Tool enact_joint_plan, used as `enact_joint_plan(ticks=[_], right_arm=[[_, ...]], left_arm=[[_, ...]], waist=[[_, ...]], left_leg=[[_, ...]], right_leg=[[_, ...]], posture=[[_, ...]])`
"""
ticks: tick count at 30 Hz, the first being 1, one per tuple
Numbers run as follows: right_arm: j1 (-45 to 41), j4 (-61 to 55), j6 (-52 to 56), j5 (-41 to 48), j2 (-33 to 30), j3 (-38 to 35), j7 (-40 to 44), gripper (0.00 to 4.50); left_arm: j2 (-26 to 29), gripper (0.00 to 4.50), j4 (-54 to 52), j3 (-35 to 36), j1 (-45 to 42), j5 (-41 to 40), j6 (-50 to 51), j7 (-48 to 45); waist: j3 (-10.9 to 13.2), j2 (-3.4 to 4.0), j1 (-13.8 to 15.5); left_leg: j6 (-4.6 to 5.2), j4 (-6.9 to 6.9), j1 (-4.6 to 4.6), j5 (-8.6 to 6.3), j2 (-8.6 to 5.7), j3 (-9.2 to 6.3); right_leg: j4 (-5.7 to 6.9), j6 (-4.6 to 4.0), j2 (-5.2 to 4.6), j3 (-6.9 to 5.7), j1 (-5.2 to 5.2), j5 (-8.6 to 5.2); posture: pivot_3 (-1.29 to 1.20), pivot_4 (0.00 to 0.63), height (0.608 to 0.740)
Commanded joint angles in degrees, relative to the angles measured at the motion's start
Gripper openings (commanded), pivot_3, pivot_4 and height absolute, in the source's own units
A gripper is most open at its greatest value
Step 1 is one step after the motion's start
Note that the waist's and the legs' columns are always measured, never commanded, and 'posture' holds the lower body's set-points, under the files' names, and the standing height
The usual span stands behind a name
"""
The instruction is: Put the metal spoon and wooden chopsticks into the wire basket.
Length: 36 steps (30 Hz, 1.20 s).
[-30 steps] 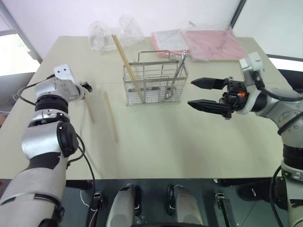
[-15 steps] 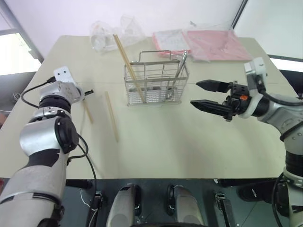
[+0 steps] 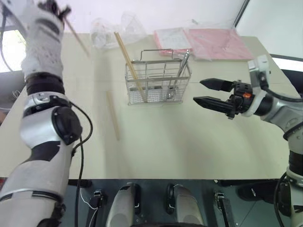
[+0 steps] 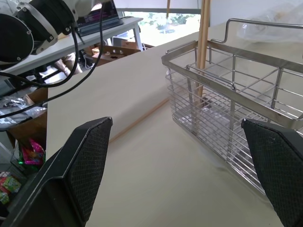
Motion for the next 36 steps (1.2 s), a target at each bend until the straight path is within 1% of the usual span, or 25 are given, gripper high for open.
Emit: enact_joint_plan(ticks=[1, 2, 4, 7, 9, 11, 14, 20, 25, 31, 32, 33, 34, 36], right_arm=[[0.18, -2.36, 0.56, 2.07, -1.38, -3.05, -0.99, 4.5], [0.41, -2.78, 0.5, 2.0, -1.32, -3.04, -1.46, 4.5], [0.72, -3.8, 0.49, 2.15, -1.08, -3.06, -2.24, 4.5], [0.85, -4.64, 1.4, 4.28, -0.33, -4.44, -4.09, 4.5], [0.91, -3.96, 1.5, 4.75, -0.15, -5.41, -5.65, 4.5], [0.86, -3.46, 1.47, 5.07, -0.15, -5.97, -6.95, 4.5], [1.05, -3.36, 1.62, 6.23, -0.26, -6.95, -8.21, 4.5], [1.09, -3.96, 1.29, 6.8, 0.23, -6.84, -10.34, 4.5], [0.83, -3.76, 1.17, 7.35, 0.04, -6.96, -11.39, 4.5], [0.5, -3.11, 1.13, 7.39, -0.32, -6.82, -11.54, 4.5], [0.36, -2.96, 1.11, 7.36, -0.31, -6.7, -11.54, 4.5], [0.18, -2.69, 1.05, 7.27, -0.28, -6.54, -11.47, 4.5], [0.02, -2.44, 1.0, 7.17, -0.24, -6.4, -11.41, 4.5], [-0.23, -1.93, 0.87, 7.0, -0.19, -6.1, -11.19, 4.5]], left_arm=[[-4.32, 0.04, -17.74, -0.95, 0.08, -8.51, 6.73, -2.86], [-5.25, 0.04, -21.56, -3.87, 1.52, -6.45, 5.99, -3.6], [-6.7, 0.04, -25.62, -7.97, 3.94, -3.24, 5.45, -4.0], [-9.79, 0.04, -29.43, -12.62, 7.05, -1.47, 6.45, -4.2], [-10.93, 0.04, -31.09, -15.93, 9.47, 1.27, 5.66, -4.82], [-11.57, 0.04, -31.81, -17.51, 11.37, 3.14, 4.47, -4.89], [-12.95, 0.04, -33.58, -19.99, 14.45, 7.08, -0.58, -4.76], [-16.91, 0.04, -33.62, -21.94, 18.43, 11.5, -5.9, -2.66], [-18.68, 0.04, -32.71, -23.94, 24.96, 15.48, -8.95, -2.34], [-19.92, 0.04, -33.96, -23.84, 28.66, 15.88, -8.8, -1.84], [-20.12, 0.41, -34.32, -23.76, 28.88, 15.72, -8.78, -1.76], [-20.41, 0.86, -34.77, -23.53, 29.02, 15.3, -8.6, -1.57], [-20.54, 1.15, -35.19, -23.42, 29.1, 15.08, -8.39, -1.54], [-20.66, 2.23, -36.28, -23.37, 29.19, 14.91, -7.91, -1.55]], waist=[[0.01, -0.02, -0.01], [0.01, -0.02, 0.01], [0.01, -0.01, -0.04], [0.0, 0.0, -0.01], [0.0, 0.0, 0.05], [0.0, 0.0, 0.04], [0.0, 0.0, -0.03], [0.0, 0.0, 0.22], [-0.01, 0.01, 0.09], [-0.01, 0.01, 0.19], [-0.01, 0.01, 0.2], [-0.01, 0.01, 0.2], [-0.01, 0.01, 0.19], [-0.01, 0.01, 0.11]], left_leg=[[0.01, 0.0, -0.01, 0.01, 0.0, 0.0], [0.02, 0.01, -0.01, 0.02, 0.01, 0.0], [0.02, 0.05, 0.04, 0.03, 0.02, 0.01], [0.02, 0.09, 0.27, 0.05, 0.06, 0.0], [0.26, 0.09, 0.5, -0.08, 0.09, -0.06], [0.31, 0.09, 0.72, -0.11, 0.1, -0.09], [0.37, 0.08, 0.69, -0.14, 0.11, -0.08], [0.41, 0.06, 0.65, -0.17, 0.1, -0.07], [0.43, 0.07, 0.69, -0.18, 0.11, -0.08], [0.44, 0.07, 0.64, -0.18, 0.11, -0.08], [0.44, 0.07, 0.64, -0.18, 0.11, -0.09], [0.45, 0.07, 0.64, -0.19, 0.11, -0.09], [0.46, 0.07, 0.64, -0.19, 0.11, -0.09], [0.46, 0.07, 0.64, -0.2, 0.11, -0.09]], right_leg=[[0.03, 0.0, 0.02, 0.0, 0.0, 0.0], [0.04, 0.01, 0.05, 0.0, 0.0, 0.0], [0.12, 0.02, 0.09, 0.01, 0.04, 0.0], [0.22, 0.02, 0.16, 0.02, 0.24, 0.0], [0.21, 0.0, 0.19, 0.02, 0.45, -0.01], [0.13, 0.0, 0.21, 0.01, 0.68, -0.02], [0.08, -0.01, 0.2, 0.01, 0.66, -0.02], [0.02, 0.0, 0.17, 0.01, 0.68, -0.01], [-0.02, 0.0, 0.18, 0.01, 0.7, -0.01], [-0.02, -0.01, 0.18, 0.0, 0.68, -0.01], [-0.02, -0.01, 0.17, 0.0, 0.68, -0.01], [-0.04, 0.0, 0.17, 0.0, 0.69, -0.01], [-0.05, 0.0, 0.17, 0.0, 0.7, -0.01], [-0.06, 0.0, 0.17, 0.0, 0.7, -0.01]], posture=[[0.0, 0.15, 0.699], [0.0, 0.15, 0.699], [0.0, 0.15, 0.699], [0.0, 0.15, 0.699], [0.0, 0.15, 0.699], [0.0, 0.15, 0.699], [0.0, 0.15, 0.699], [0.0, 0.15, 0.699], [0.0, 0.15, 0.699], [0.0, 0.15, 0.699], [0.0, 0.15, 0.699], [0.0, 0.15, 0.699], [0.0, 0.15, 0.699], [0.0, 0.15, 0.699]])
